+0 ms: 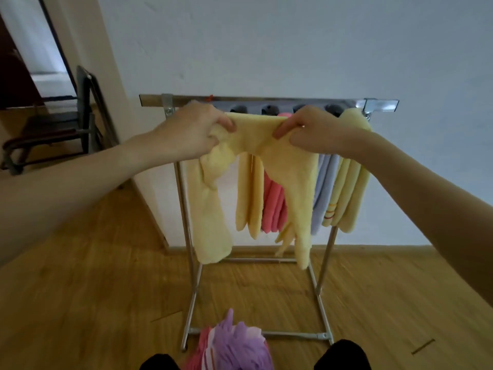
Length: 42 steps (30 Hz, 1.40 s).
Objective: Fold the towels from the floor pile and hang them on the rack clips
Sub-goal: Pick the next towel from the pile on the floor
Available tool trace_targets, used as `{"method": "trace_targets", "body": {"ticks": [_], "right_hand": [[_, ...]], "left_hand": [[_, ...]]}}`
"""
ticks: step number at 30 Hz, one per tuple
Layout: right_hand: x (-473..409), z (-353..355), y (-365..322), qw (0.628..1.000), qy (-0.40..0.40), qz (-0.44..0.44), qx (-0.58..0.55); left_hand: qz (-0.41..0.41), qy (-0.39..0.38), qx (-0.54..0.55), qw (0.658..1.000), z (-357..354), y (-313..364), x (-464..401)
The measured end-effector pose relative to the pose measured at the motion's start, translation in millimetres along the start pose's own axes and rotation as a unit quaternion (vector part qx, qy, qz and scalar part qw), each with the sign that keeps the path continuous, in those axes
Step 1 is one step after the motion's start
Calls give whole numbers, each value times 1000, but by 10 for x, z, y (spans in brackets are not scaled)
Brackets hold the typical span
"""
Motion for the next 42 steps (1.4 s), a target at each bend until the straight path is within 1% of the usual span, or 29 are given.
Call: {"method": "trace_targets", "body": {"ticks": [2,5,8,10,13,15,17,21,25,27,30,32,35,38,40,42], "right_hand": [[-155,65,-30,999,42,5,0],[-341,94,-48,995,96,-9,22],[-459,-10,-91,987,145,-15,72],[-525,-137,-96,975,193,-31,108],[-566,-357,-92,950,270,-25,155],[-592,-537,-49,944,288,-6,160],[-602,-723,-8,946,289,-6,144],[-712,-1016,124,963,262,-10,61],[-801,-1153,268,959,282,30,25],[-860,-1236,357,962,265,63,1],[-889,-1399,511,967,236,98,-11],[-896,-1479,588,966,229,118,-22],[-884,-1510,649,961,237,136,-36],[-808,-1525,686,954,254,147,-64],[-711,-1560,723,948,270,144,-87],[-626,-1623,769,944,286,122,-112]], "left_hand": [[-22,56,-35,998,35,-54,-114],[-22,95,-94,991,-3,-141,-270],[-12,86,-153,984,-95,-166,-420],[-10,76,-176,981,-205,-190,-511],[-14,83,-190,978,-430,-240,-599],[-17,85,-179,980,-617,-249,-612],[-5,93,-171,981,-778,-265,-587],[0,133,-169,977,-942,-254,-606],[-10,145,-171,974,-1029,-307,-643],[-19,137,-157,978,-1155,-371,-594],[-55,127,-149,979,-1391,-413,-454],[-61,140,-123,981,-1500,-414,-382],[-43,191,-26,980,-1536,-386,-300],[-18,245,57,968,-1612,-392,-186],[37,282,113,952,-1727,-430,-99],[105,286,136,943,-1935,-489,-4]]}}
Point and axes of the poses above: each hand's wrist, its own x-axis away from the middle knuckle, its own z-axis out of the back of the hand, y = z × x, the point moved 5 cm from there along -x, towards the middle knuckle, and after that the axes turned 10 degrees about -z, right-handed, at the moved point
